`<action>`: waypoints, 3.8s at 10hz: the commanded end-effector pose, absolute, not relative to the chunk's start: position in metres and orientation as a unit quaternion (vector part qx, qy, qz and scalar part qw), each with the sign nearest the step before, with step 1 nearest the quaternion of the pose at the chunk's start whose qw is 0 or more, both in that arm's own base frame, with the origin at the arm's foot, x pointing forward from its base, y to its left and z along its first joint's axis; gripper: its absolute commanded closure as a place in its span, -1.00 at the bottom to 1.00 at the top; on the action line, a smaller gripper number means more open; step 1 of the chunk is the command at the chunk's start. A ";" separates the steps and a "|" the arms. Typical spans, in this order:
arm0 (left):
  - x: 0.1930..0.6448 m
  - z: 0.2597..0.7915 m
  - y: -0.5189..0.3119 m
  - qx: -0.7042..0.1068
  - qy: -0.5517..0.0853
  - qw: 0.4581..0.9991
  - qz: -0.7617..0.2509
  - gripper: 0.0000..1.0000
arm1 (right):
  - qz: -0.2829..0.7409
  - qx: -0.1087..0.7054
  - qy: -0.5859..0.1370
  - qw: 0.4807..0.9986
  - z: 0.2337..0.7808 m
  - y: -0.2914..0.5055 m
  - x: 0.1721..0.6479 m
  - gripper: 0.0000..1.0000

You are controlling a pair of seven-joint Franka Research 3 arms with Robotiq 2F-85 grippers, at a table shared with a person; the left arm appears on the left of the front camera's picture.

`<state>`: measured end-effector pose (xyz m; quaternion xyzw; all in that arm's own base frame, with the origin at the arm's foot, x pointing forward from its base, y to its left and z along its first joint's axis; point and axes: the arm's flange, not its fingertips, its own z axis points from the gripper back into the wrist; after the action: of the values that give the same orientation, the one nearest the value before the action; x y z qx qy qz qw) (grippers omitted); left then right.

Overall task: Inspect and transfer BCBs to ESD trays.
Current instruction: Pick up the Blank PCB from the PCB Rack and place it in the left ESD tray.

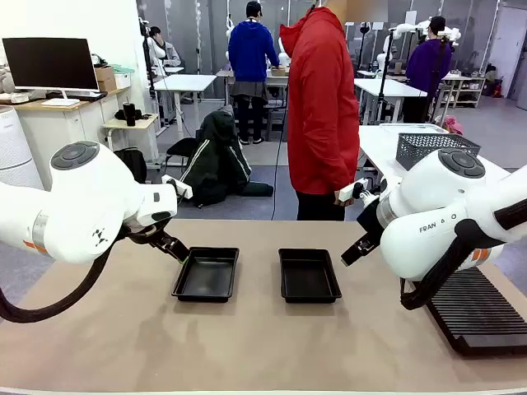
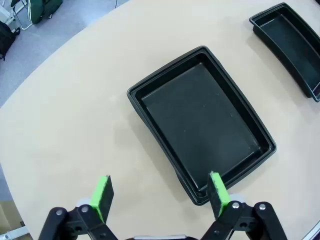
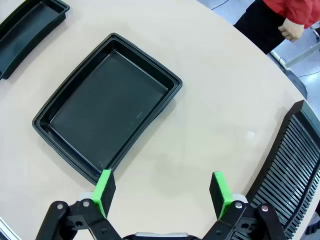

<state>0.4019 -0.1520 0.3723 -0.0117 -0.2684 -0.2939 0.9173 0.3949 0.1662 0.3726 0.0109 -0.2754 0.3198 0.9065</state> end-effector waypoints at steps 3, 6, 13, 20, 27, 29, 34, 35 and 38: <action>0.402 0.372 -0.152 -0.012 -0.268 0.917 -0.294 -1.00 | 0.320 0.011 -0.275 0.906 0.373 0.166 0.395 -1.00; 0.402 0.372 -0.152 -0.012 -0.268 0.917 -0.294 -1.00 | 0.320 0.011 -0.275 0.906 0.373 0.166 0.395 -1.00; 0.402 0.372 -0.152 -0.012 -0.268 0.917 -0.294 -1.00 | 0.320 0.011 -0.275 0.906 0.373 0.166 0.395 -1.00; 0.397 0.462 -0.126 -0.088 -0.185 0.935 -0.288 -1.00 | 0.262 0.017 -0.225 0.939 0.465 0.156 0.388 -1.00; 0.363 0.600 -0.066 -0.156 -0.141 0.956 -0.204 -1.00 | 0.156 0.213 -0.129 0.956 0.649 0.052 0.370 -1.00; 0.353 0.624 -0.042 -0.209 -0.131 0.950 -0.190 -1.00 | 0.126 0.255 -0.097 0.954 0.672 0.014 0.368 -1.00; 0.325 0.648 0.023 -0.284 -0.140 0.940 -0.128 -1.00 | 0.025 0.326 -0.074 0.942 0.691 -0.088 0.352 -1.00; 0.323 0.648 0.029 -0.294 -0.136 0.938 -0.120 -1.00 | 0.007 0.335 -0.092 0.938 0.694 -0.100 0.346 -1.00; 0.305 0.658 0.030 -0.297 -0.136 0.937 -0.123 -1.00 | -0.010 0.359 -0.100 0.928 0.682 -0.119 0.349 -1.00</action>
<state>0.3130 0.0306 0.6526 -0.2898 -0.1362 -0.1196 0.9397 0.3436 -0.1230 0.6900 0.3428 -0.0971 -0.0120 0.9343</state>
